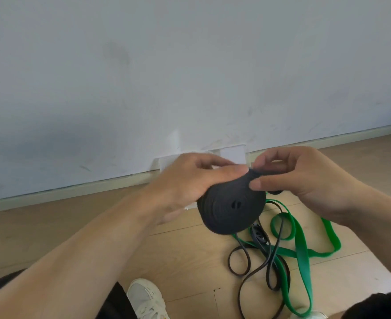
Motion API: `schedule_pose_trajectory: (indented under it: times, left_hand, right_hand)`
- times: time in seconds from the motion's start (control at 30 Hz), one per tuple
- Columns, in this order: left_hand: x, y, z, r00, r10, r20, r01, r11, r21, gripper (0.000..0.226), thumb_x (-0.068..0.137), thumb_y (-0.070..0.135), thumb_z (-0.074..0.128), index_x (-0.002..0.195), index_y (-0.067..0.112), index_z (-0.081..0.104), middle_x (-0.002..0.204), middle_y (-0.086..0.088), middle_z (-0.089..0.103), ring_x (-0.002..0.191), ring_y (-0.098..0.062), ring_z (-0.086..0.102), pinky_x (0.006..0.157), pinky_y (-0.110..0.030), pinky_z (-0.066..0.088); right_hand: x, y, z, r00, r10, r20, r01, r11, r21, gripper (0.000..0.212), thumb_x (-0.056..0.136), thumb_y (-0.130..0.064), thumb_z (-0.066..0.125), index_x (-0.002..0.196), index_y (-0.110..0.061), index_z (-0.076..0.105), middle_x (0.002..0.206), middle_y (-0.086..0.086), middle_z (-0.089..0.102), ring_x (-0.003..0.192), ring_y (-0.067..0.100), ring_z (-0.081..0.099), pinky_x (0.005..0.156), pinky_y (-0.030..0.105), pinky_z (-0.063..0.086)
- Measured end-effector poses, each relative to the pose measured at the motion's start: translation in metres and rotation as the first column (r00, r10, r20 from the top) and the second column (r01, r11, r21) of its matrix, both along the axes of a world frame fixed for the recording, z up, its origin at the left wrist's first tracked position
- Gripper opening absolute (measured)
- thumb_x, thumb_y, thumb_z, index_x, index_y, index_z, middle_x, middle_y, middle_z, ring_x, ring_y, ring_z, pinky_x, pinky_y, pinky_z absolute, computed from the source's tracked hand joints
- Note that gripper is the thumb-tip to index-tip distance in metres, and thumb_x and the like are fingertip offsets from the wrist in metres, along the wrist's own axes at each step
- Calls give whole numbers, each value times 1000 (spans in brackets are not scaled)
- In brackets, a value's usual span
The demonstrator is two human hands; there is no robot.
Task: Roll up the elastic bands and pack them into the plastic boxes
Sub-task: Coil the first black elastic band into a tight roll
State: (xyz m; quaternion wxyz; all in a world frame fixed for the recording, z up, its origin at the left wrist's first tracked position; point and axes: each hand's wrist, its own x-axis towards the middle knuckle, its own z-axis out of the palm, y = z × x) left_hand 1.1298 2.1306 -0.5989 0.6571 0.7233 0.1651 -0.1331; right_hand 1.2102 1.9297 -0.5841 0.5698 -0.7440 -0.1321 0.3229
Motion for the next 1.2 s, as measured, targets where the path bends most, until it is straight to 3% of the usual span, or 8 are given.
schedule_pose_trajectory:
  times: [0.1,0.27,0.4,0.57,0.87,0.97,1.03,1.2]
  left_hand:
    - [-2,-10,-9,995,43,89,-50,996,69,39,78,57,71,91,22,82,90,1,81,88,-18,77,91,-41,59]
    - [-2,-20,-16,968,-44,249,-72,897,437,42,102,54,44,89,23,69,86,5,71,79,-7,65,69,-25,48]
    - [1,-21,-26,968,135,212,-157,984,87,56,97,65,45,95,18,75,95,-8,78,94,-26,74,92,-53,55]
    - [1,-25,-19,948,319,-13,-311,915,-256,42,103,44,51,98,12,78,97,-7,81,96,-23,76,97,-44,57]
    - [-3,-26,-22,903,429,-10,-422,884,-201,45,77,48,81,99,10,77,92,-9,81,89,-30,78,88,-52,61]
    - [-3,-26,-22,877,477,-67,-477,843,-247,36,85,42,78,99,9,77,92,-11,81,90,-32,78,84,-48,63]
    - [-3,-26,-23,872,486,-50,-485,847,-219,36,85,42,78,98,8,77,92,-11,80,91,-33,77,86,-49,63]
    - [-6,-19,-25,844,537,-7,-534,839,-105,35,83,48,80,87,13,77,86,-11,80,87,-34,77,83,-54,62]
  right_hand:
    - [-4,2,-1,1000,-17,2,17,1000,9,20,73,0,81,86,-11,70,84,8,80,72,12,74,62,14,54]
    - [-2,4,-9,990,-133,-44,136,988,79,32,59,-18,83,90,-11,77,91,8,81,83,15,76,71,17,57]
    - [-2,9,-14,962,-170,-215,217,952,216,34,70,-21,75,101,-7,79,103,8,79,92,15,74,79,22,60]
    - [-4,12,-19,964,-112,-241,164,964,209,40,79,-30,70,114,-13,76,113,6,78,100,19,73,90,33,60]
    - [-19,18,-27,964,-91,-250,159,950,270,40,86,-29,66,122,-13,73,117,2,77,110,17,72,91,29,58]
    - [-26,21,-32,982,-127,137,112,988,109,29,100,-33,57,124,-25,72,117,-15,74,106,-6,66,92,10,51]
    - [-27,22,-33,853,-7,521,84,989,-124,28,104,-32,51,126,-33,69,116,-22,64,103,-15,57,82,-2,40]
    - [-32,25,-29,802,123,585,57,959,-279,48,102,-41,53,149,-35,46,124,-17,62,112,-1,56,80,0,36]
